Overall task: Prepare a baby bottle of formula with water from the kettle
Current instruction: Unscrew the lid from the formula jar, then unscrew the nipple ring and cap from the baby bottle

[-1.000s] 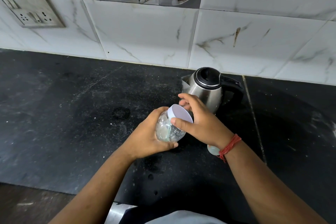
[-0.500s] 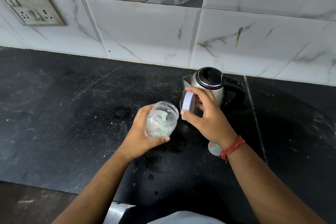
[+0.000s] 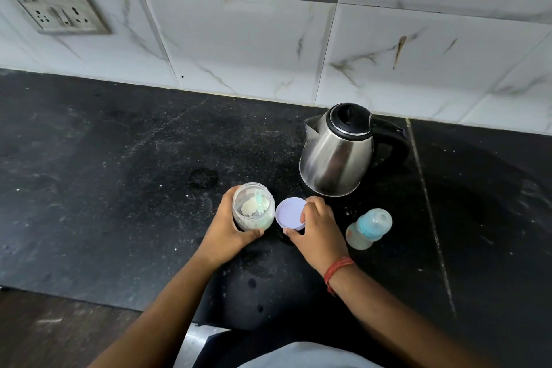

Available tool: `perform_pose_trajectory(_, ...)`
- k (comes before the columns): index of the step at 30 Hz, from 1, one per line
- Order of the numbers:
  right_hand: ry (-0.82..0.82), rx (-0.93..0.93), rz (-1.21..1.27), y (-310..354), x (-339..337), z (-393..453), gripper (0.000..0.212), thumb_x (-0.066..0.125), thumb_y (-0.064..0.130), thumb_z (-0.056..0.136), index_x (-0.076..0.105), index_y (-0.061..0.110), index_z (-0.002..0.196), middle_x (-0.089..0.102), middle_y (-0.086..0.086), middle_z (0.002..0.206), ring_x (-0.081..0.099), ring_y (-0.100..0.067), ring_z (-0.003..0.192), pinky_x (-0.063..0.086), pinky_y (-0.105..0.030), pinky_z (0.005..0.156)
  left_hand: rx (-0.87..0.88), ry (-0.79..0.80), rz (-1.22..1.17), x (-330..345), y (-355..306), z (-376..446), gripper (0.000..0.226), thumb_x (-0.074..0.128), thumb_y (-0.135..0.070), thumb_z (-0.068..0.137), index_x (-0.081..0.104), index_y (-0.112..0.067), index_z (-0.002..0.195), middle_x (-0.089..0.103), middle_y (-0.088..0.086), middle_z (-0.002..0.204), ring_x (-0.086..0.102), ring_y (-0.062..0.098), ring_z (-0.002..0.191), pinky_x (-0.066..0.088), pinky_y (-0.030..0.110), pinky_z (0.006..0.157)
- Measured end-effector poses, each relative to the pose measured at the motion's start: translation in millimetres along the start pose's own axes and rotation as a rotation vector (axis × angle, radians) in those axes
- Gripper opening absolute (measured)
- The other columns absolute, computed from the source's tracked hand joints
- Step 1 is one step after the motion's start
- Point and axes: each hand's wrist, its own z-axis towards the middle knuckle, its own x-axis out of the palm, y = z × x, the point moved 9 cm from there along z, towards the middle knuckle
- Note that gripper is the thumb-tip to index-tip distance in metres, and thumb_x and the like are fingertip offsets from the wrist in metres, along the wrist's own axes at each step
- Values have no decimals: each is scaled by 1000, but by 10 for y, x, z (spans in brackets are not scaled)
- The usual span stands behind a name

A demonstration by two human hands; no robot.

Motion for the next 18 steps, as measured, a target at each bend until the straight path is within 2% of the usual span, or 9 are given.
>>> perform_pose_trajectory(3, 27, -7, -80, -32, 74, 6, 49, 86, 35, 74, 60, 6, 104, 54, -8, 123, 54, -31, 111, 51, -38, 95, -19, 37, 20, 48, 86, -24, 93, 91, -6, 73, 37, -32, 145, 54, -26, 135, 51, -4, 130, 39, 13, 106)
perform_pose_trajectory(6, 61, -20, -122, -51, 128, -10, 52, 85, 36, 76, 59, 6, 109, 53, -9, 129, 52, -32, 118, 48, -39, 101, -33, 60, 19, 65, 115, -39, 95, 91, -12, 75, 34, -32, 149, 50, -22, 143, 48, 1, 136, 38, 20, 112)
perform_pose_trajectory(9, 74, -24, -99, -21, 68, -30, 57, 85, 34, 77, 58, 5, 119, 48, -10, 141, 47, -32, 129, 45, -39, 107, -45, 81, 33, 67, 91, -57, 101, 91, -13, 76, 24, -40, 148, 42, -25, 146, 41, -12, 135, 33, 17, 116)
perform_pose_trajectory(11, 28, -55, -69, 61, -106, -51, 51, 84, 27, 78, 58, 8, 118, 47, -9, 143, 47, -32, 130, 47, -41, 106, -80, 58, 18, 15, 93, -84, 111, 92, -29, 74, 17, -36, 156, 34, -25, 153, 34, -14, 140, 28, 24, 122)
perform_pose_trajectory(14, -112, -126, -17, 222, -537, -119, 42, 82, 23, 79, 59, 12, 113, 52, -7, 138, 50, -28, 125, 47, -39, 103, -38, -47, 43, -113, -84, -138, 115, 78, -64, 73, 12, -34, 162, 20, -20, 166, 19, 0, 154, 22, 40, 128)
perform_pose_trajectory(18, -302, -144, 2, 218, -1108, -200, 37, 80, 19, 80, 63, 10, 112, 57, -7, 129, 53, -26, 117, 45, -38, 102, 208, -96, 140, -107, -725, -136, 101, 69, -57, 85, 15, -24, 163, 16, -13, 170, 11, 7, 158, 18, 49, 128)
